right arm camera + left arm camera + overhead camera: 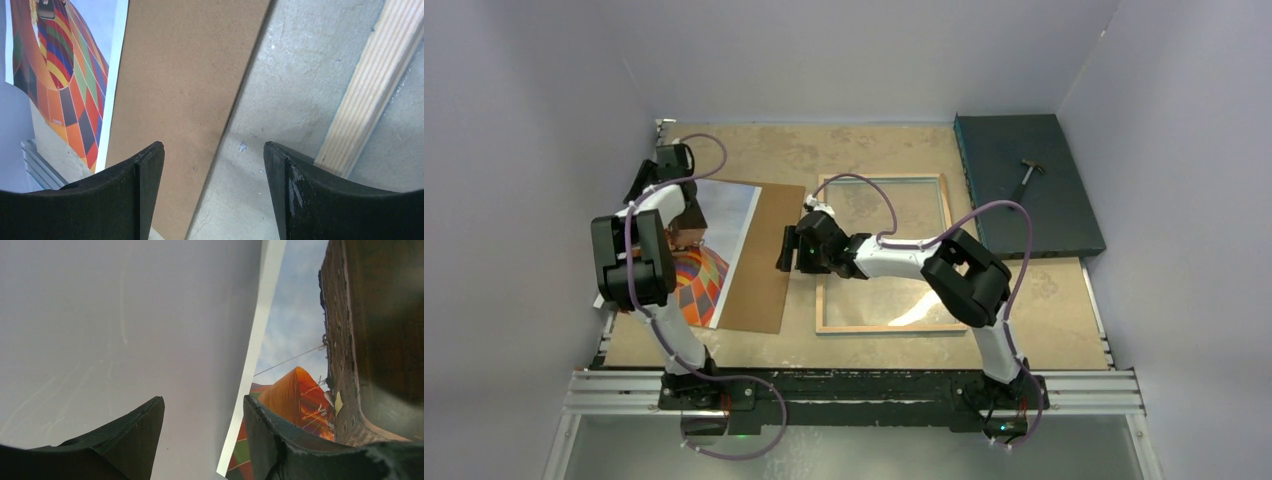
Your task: Put the photo into the frame
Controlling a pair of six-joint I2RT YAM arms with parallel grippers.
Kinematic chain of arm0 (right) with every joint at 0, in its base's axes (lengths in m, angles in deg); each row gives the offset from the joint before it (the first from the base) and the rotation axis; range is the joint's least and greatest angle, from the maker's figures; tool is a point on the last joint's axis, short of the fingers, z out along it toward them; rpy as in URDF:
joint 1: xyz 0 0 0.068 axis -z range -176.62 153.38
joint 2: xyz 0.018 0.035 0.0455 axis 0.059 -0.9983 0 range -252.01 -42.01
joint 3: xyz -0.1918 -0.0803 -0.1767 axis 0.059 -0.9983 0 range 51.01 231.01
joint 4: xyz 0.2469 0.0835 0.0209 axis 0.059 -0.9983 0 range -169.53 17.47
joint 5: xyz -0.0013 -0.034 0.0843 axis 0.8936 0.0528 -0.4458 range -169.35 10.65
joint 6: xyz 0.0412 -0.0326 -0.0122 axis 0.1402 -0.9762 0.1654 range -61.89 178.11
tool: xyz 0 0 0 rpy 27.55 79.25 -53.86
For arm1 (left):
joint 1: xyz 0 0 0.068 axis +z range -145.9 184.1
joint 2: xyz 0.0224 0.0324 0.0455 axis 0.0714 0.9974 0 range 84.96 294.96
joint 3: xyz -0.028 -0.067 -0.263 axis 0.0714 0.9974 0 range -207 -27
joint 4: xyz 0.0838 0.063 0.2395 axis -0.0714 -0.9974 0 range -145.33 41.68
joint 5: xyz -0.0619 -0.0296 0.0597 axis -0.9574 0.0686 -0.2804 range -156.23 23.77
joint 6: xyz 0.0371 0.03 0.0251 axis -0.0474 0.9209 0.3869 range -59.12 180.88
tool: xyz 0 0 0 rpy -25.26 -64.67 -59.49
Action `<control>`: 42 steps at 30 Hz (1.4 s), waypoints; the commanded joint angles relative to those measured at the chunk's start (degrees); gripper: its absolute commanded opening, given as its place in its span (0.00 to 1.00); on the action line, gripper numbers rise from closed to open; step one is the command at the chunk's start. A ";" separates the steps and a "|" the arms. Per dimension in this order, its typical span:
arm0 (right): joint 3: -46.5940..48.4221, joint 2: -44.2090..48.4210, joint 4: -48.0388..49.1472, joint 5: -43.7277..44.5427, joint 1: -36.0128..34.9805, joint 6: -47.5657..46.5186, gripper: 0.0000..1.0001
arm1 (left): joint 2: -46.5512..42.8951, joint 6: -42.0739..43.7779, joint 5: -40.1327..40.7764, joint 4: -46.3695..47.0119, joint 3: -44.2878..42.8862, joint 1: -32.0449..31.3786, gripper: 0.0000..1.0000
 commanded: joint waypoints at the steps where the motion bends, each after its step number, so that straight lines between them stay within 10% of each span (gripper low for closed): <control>1: -1.53 3.30 1.80 0.38 -0.05 -0.32 0.75 | 1.92 2.89 5.42 8.24 1.60 0.67 0.53; 10: -2.37 3.49 2.13 0.48 -0.06 -0.18 0.74 | 7.72 3.90 7.02 17.71 2.17 4.64 0.15; 42: 1.12 1.07 1.39 2.59 -0.50 -1.77 0.81 | 6.32 -11.49 -18.54 -4.70 9.25 9.73 0.04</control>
